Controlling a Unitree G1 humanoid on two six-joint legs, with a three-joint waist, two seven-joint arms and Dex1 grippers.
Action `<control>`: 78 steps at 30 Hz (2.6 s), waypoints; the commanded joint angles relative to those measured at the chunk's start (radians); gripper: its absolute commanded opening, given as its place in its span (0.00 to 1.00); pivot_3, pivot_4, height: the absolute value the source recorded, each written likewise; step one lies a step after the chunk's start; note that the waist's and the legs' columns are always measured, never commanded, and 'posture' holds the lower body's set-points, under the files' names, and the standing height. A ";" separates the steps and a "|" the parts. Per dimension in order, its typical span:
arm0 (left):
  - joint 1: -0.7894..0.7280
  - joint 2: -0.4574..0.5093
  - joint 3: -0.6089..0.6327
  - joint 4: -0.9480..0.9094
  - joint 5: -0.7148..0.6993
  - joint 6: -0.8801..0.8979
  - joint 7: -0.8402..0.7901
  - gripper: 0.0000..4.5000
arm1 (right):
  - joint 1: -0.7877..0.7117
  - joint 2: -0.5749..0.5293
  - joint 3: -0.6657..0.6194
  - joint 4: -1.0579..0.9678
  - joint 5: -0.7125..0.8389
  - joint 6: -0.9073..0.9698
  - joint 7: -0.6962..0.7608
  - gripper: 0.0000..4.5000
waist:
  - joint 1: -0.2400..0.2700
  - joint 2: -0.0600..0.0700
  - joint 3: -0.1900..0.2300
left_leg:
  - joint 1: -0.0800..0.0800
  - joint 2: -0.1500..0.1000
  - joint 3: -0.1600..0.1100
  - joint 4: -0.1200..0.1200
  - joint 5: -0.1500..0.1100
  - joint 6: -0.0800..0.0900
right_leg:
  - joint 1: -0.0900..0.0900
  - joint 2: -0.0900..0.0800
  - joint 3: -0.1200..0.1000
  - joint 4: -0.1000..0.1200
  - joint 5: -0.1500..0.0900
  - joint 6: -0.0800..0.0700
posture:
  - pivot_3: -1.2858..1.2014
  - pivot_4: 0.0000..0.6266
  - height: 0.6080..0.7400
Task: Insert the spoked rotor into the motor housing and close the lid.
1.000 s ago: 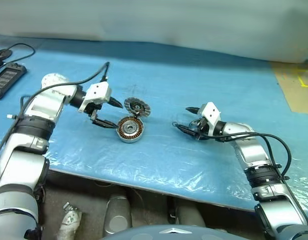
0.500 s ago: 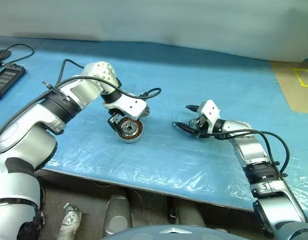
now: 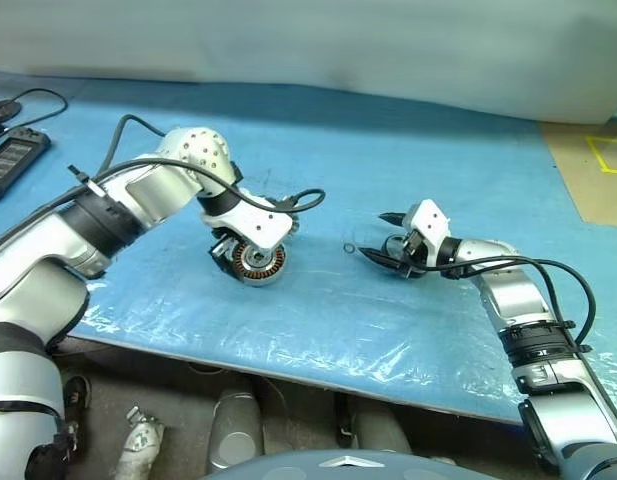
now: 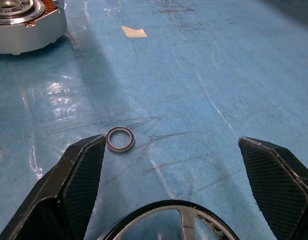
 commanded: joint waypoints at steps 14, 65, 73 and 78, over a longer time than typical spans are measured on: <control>0.132 -0.147 0.077 0.119 0.222 -0.049 -0.002 0.95 | -0.049 -0.065 -0.024 -0.050 0.019 0.038 0.076 1.00 | -0.001 0.000 0.000 | 0.002 0.000 0.000 0.003 0.001 0.000 | 0.001 0.000 0.000 0.004 0.000 0.000 | 0.52 0.24 1.00; 0.140 -0.078 0.160 0.053 0.228 -0.009 -0.004 0.95 | -0.129 -0.053 0.014 0.062 -0.022 -0.004 0.146 1.00 | 0.001 0.000 0.000 | 0.002 0.000 0.000 0.004 0.003 0.001 | 0.000 -0.002 0.000 0.008 -0.001 -0.001 | 0.52 0.24 1.00; 0.138 -0.124 0.200 0.109 0.270 0.008 0.007 0.95 | -0.138 -0.043 0.027 0.078 -0.025 -0.011 0.152 1.00 | 0.000 0.000 0.000 | 0.001 0.000 0.000 0.003 0.003 0.001 | -0.001 -0.002 -0.001 0.008 -0.001 -0.002 | 0.52 0.24 1.00; 0.135 -0.156 0.212 0.203 0.340 -0.048 0.038 0.95 | -0.136 -0.048 0.031 0.082 -0.031 -0.016 0.150 1.00 | 0.000 0.000 0.000 | 0.001 0.000 0.000 0.003 0.003 0.001 | 0.000 -0.002 -0.001 0.008 -0.001 -0.002 | 0.52 0.24 1.00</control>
